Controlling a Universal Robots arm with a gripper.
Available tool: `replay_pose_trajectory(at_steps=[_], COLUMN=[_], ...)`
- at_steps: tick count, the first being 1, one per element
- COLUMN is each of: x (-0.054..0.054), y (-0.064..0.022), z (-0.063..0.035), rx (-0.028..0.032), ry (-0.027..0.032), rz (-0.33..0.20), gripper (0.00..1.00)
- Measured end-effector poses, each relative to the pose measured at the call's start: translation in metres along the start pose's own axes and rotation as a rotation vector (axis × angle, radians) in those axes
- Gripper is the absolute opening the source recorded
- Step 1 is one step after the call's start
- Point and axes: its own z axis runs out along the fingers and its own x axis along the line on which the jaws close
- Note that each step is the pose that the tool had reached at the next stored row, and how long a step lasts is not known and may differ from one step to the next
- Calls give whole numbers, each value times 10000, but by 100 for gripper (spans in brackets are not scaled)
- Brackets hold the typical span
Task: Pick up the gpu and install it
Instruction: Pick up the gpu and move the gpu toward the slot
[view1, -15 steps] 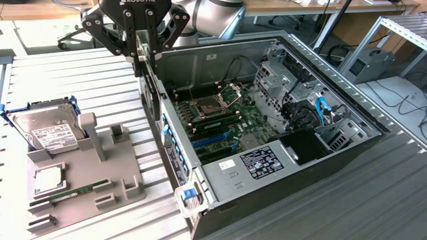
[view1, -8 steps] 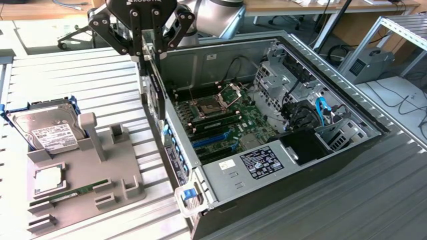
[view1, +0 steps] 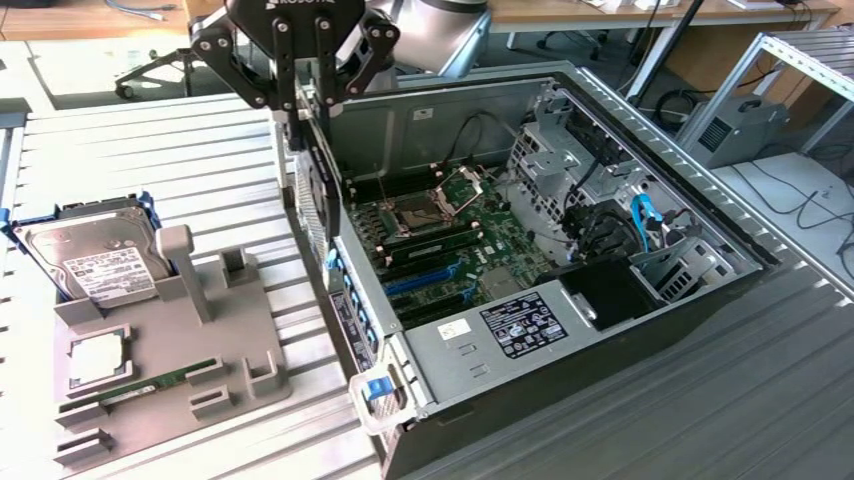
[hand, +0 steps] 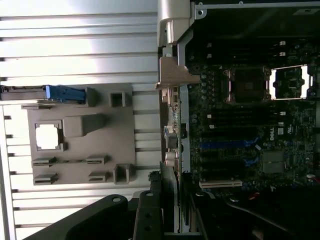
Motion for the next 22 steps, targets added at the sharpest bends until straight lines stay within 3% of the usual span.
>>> replay_pose_trajectory(at_steps=[11,22], x=[-136,-280], y=[5,11], z=[4,33], rx=[1,6], ry=[18,78], rz=[0,-1], gripper=[27,27])
